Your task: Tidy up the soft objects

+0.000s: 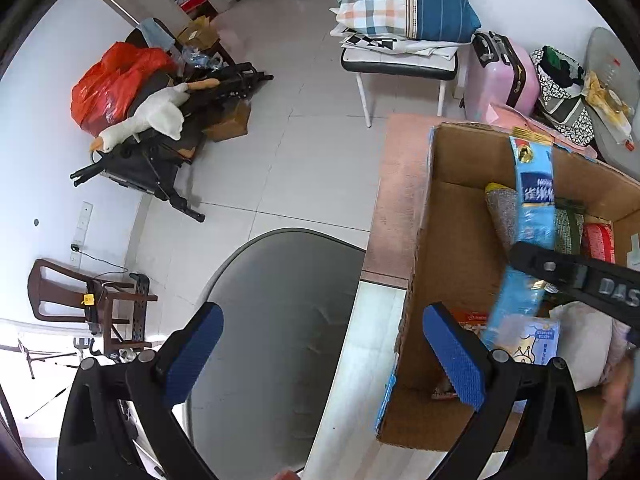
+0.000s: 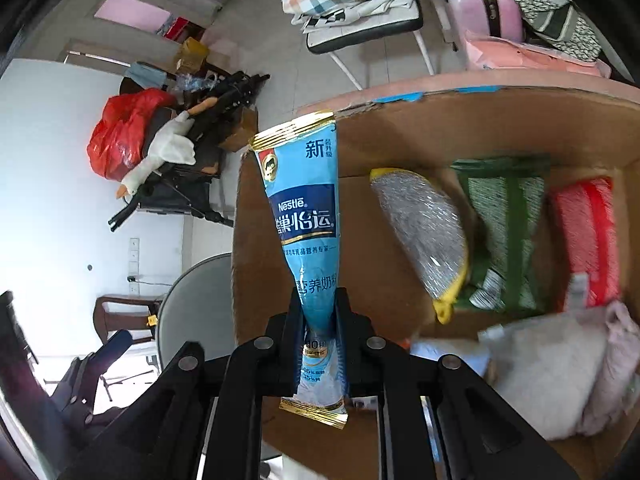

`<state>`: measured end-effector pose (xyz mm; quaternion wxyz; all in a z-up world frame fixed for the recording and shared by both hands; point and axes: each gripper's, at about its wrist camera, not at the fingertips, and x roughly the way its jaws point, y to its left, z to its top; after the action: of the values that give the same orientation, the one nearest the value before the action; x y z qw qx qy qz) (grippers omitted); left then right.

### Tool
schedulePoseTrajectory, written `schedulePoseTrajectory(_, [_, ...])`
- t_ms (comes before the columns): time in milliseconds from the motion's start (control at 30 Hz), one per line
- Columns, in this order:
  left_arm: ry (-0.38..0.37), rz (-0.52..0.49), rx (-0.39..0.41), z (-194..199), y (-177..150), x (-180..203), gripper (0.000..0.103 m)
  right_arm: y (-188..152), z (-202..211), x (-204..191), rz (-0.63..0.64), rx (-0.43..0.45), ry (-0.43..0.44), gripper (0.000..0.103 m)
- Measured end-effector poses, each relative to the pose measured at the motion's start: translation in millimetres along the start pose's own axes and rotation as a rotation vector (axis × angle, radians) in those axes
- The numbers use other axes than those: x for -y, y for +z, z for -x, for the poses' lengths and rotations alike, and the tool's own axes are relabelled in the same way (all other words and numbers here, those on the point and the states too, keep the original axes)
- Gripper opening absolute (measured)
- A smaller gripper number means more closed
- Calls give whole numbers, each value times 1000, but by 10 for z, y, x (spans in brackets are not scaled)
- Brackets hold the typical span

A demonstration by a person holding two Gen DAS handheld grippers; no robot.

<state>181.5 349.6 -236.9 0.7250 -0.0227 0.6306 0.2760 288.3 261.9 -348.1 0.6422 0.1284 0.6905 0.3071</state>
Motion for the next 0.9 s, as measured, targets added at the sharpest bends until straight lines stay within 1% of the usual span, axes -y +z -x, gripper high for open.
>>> schedulePoseTrajectory(33, [-2,4,-1,10,-10,-7,102,16,-45,11,-3,-33,6,34])
schedulePoseTrajectory(67, [-6,6,-1,33,-18,-13,102,24,-105,28,-13,-54,13,53])
schedulePoseTrajectory(100, [-15,9,1,46,-18,-14,102,19,-117,57,-17,-56,15,61])
schedulePoseTrajectory(133, [-19,10,2,52,-5,-12,102,9,-112,77,-10,-49,-1,67])
schedulePoseTrajectory(300, [-57,3,4,125,-19,51,102,-80,115,231,-4,-30,-79,67])
schedulePoseTrajectory(400, [-96,0,4,211,-64,145,102,-168,378,290,7,-3,-150,67])
schedulePoseTrajectory(433, [-109,-2,2,233,-71,174,102,-213,490,318,10,13,-188,67])
schedulePoseTrajectory(500, [-137,-7,-1,292,-112,246,102,-312,748,372,13,45,-236,69])
schedulePoseTrajectory(533, [-156,-11,-2,333,-140,292,102,-371,873,404,16,61,-267,72])
schedulePoseTrajectory(633, [-200,-31,-1,453,-224,442,102,-496,1192,447,19,101,-344,74])
schedulePoseTrajectory(733, [-237,-45,-1,568,-298,589,102,-663,1522,477,43,145,-421,92])
schedulePoseTrajectory(800, [-258,-53,-3,641,-338,644,102,-783,1710,480,65,174,-484,97])
schedulePoseTrajectory(833, [-265,-58,2,686,-364,670,102,-840,1796,484,71,185,-515,103])
schedulePoseTrajectory(900, [-270,-67,13,770,-400,709,102,-918,1910,483,66,204,-559,103])
